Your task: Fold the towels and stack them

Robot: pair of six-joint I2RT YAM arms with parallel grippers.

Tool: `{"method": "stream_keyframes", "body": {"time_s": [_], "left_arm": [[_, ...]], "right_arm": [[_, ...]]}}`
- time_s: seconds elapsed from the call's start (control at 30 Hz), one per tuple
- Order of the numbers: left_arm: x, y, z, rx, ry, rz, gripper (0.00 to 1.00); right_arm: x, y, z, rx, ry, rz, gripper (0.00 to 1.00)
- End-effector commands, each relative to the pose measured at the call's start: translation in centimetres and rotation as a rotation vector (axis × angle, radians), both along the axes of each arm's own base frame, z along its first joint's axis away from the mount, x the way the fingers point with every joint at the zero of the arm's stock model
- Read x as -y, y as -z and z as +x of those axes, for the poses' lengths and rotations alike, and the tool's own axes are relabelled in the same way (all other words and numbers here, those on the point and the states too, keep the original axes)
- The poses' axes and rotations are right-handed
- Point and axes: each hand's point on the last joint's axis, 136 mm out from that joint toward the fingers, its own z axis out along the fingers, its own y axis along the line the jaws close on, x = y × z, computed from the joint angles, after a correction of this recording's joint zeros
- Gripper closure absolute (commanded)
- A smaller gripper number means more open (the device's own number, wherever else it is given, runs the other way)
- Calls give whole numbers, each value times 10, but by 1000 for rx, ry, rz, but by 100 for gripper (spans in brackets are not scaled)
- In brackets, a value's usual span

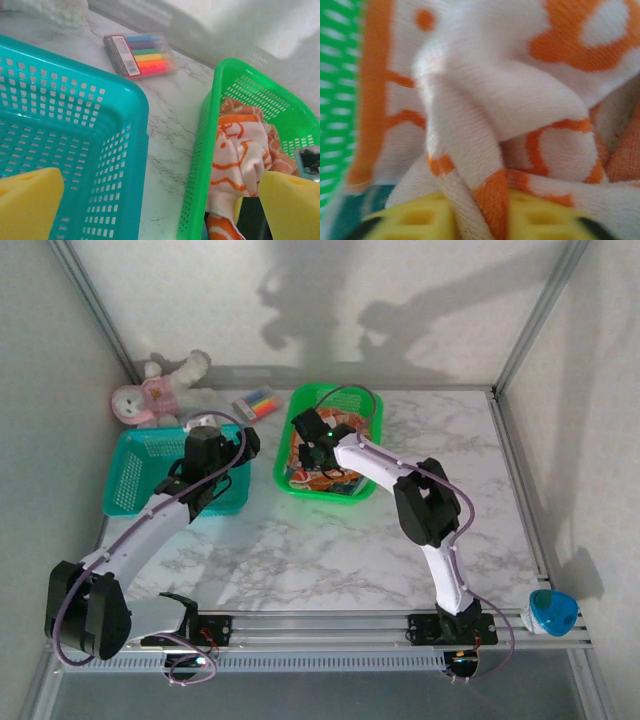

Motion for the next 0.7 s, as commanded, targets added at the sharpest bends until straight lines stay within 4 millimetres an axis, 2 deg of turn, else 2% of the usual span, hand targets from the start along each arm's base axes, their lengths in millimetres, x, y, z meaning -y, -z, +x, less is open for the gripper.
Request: {"method": "stream_keyframes", "body": {"time_s": [0.0,0.07,0.1,0.3,0.53,0.67], "left_arm": [[-9,-5,-4,12,-30,17,0],[-9,-6,-3,12,-28,18,1],[-7,-7,-2,13,-23,17,1],[0,-10,8,7,2,13,0],[7,-7,16,0,21,-1,0],[8,-4,16,-9,22,-3,1]], "right_arm": [[48,1,13,20,121,-56,90],[78,4,19,16,175,-67,99],[93,5,22,10,201,-76,100],[194,17,29,-23,368,-105,100],[309,19,29,-35,558,-124,100],[359,19,35,-38,677,-77,100]]}}
